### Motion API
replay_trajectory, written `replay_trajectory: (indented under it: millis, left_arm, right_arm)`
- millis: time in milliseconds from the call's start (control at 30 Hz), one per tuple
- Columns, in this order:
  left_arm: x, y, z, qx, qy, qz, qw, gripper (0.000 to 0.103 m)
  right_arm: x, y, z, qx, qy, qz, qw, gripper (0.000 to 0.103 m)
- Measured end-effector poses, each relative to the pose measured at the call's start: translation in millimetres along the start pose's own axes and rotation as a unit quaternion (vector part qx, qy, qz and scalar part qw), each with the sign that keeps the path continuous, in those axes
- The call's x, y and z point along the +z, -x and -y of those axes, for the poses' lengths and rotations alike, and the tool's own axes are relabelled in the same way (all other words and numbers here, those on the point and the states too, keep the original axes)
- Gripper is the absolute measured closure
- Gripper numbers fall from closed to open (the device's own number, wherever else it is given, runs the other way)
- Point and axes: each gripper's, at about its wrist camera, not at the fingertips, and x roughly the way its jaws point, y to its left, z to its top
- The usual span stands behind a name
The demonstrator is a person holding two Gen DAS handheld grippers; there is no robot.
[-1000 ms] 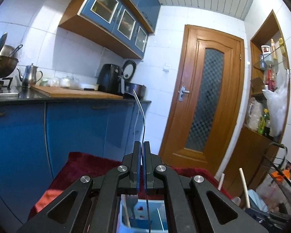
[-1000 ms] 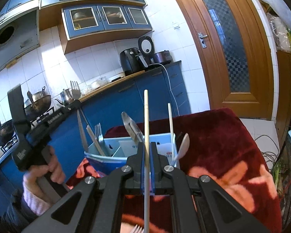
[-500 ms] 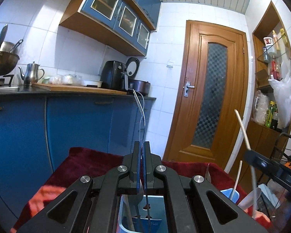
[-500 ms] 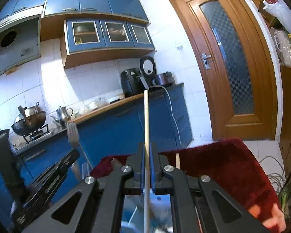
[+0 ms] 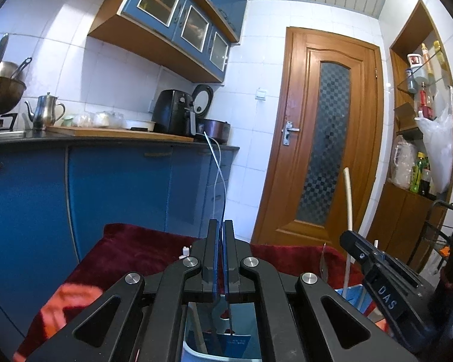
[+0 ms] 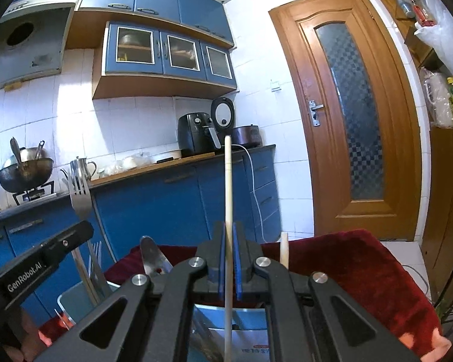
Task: Organize utensils
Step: 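Lower the fork into the holder and open the left tool while the right tool releases the chopstick, then move the open right tool down to the white plastic fork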
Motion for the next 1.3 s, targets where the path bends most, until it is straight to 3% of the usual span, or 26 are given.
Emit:
replay_trajectory:
  millis: [267,333,400,533,900,1300]
  left_arm:
    - [-1,0,4,-0.001,-0.005,-0.013,0.9999,0.1]
    - [1,2,5,-0.004,-0.003,-0.017,0.9998,0.095]
    - [2,5,6,-0.006,-0.004,-0.023,0.9997,0.086]
    - [5,15,11,-0.007,-0.013,-0.021,0.9997,0.085]
    - [12,47,10,-0.013,-0.007,-0.061,0.998,0.084]
    - [12,89,-13,0.016,-0.008,-0.12,0.9926,0.084]
  right_arm:
    - [-1,6,0,0.004,0.001,-0.036,0.999,0.096]
    - [-1,9,1,0.006,-0.002,-0.046,0.999,0.096]
    - [-1,13,2,0.008,-0.005,-0.051,0.999,0.09]
    - [3,23,3,0.022,-0.017,-0.054,0.998,0.077]
    - [18,57,0,0.025,-0.039,-0.057,0.997,0.077]
    - [18,99,-13,0.024,-0.055,-0.112,0.992,0.077]
